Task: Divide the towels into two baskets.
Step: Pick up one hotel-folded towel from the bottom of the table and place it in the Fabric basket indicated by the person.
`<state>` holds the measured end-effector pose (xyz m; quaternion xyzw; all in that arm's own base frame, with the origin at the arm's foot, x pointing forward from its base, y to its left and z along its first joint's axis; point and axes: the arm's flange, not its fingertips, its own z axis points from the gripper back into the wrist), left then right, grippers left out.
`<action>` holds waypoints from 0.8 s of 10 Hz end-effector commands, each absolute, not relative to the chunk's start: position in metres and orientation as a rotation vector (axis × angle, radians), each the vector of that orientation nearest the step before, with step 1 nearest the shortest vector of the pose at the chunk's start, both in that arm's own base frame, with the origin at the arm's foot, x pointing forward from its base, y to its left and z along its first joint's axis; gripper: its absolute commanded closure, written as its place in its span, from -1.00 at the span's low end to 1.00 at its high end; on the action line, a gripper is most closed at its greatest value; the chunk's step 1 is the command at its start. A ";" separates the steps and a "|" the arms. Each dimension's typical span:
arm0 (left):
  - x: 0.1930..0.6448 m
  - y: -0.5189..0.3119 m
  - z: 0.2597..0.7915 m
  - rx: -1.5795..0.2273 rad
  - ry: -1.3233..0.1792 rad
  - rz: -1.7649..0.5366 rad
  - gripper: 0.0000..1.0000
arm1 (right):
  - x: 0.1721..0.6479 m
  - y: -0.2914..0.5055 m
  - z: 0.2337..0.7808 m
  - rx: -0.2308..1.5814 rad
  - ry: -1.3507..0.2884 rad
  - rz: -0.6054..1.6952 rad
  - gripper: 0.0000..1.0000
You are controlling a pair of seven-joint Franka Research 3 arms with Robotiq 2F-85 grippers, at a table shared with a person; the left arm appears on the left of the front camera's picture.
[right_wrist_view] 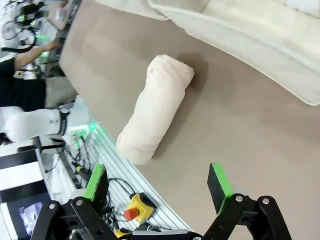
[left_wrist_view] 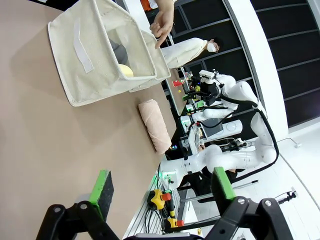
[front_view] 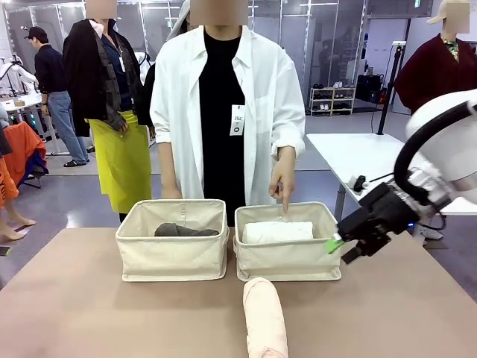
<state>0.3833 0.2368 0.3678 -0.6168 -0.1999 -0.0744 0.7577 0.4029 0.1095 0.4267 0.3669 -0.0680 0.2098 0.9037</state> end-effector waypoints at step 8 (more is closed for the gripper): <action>0.380 0.237 0.372 -1.337 -0.441 -0.174 -1.00 | 0.412 0.239 0.367 0.502 -0.109 0.312 -1.00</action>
